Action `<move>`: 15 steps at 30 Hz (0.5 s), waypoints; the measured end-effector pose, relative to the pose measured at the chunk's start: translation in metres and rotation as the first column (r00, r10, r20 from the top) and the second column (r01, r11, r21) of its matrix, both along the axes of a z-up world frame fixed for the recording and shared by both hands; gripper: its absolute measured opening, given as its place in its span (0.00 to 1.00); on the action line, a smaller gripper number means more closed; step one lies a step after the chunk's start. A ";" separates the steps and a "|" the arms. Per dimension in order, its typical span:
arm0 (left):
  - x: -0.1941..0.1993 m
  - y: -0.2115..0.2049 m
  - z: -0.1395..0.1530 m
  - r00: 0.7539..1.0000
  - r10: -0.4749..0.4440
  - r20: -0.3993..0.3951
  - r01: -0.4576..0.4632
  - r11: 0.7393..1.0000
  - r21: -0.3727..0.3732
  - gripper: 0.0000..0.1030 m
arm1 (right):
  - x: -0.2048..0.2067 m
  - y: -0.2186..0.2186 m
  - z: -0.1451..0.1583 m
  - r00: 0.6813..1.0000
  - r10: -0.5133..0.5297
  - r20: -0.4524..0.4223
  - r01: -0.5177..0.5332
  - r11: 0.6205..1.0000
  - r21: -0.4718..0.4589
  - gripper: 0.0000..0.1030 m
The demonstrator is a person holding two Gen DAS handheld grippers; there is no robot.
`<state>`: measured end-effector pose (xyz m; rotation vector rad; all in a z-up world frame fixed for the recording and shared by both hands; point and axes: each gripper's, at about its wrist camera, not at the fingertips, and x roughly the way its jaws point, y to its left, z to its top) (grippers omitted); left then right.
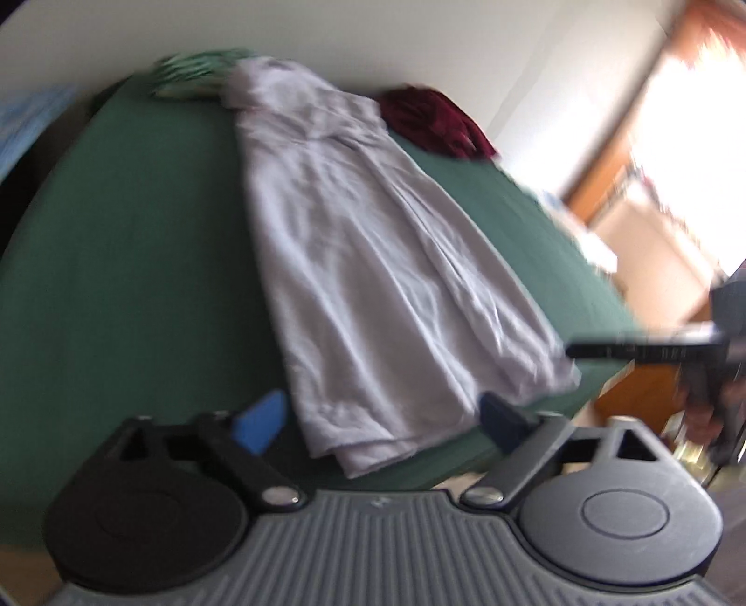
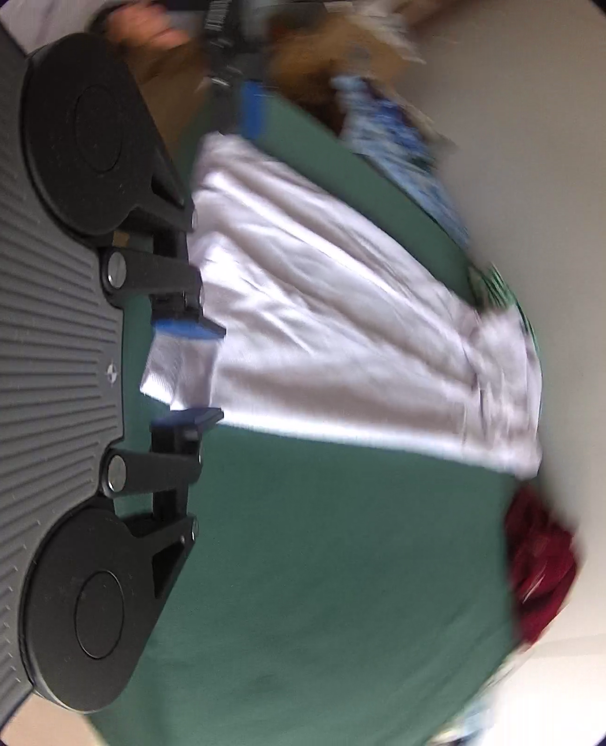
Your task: Fold clothes
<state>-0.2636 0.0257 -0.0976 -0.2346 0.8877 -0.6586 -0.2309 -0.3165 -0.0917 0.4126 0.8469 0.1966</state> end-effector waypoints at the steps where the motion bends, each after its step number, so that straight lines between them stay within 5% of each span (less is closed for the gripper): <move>1: 0.003 0.007 -0.002 0.999 0.022 -0.029 -0.024 0.999 -0.038 0.95 | -0.001 -0.009 -0.003 0.999 -0.039 -0.020 0.040 0.998 0.055 0.36; 4: 0.013 0.017 -0.011 0.993 0.052 -0.108 -0.062 0.994 -0.091 0.95 | -0.003 -0.026 -0.011 0.993 -0.085 -0.083 0.098 0.983 0.158 0.36; 15: 0.025 0.035 -0.027 0.986 0.010 -0.168 -0.062 0.950 -0.306 0.95 | -0.001 -0.055 -0.031 0.990 -0.050 -0.130 0.101 0.900 0.423 0.34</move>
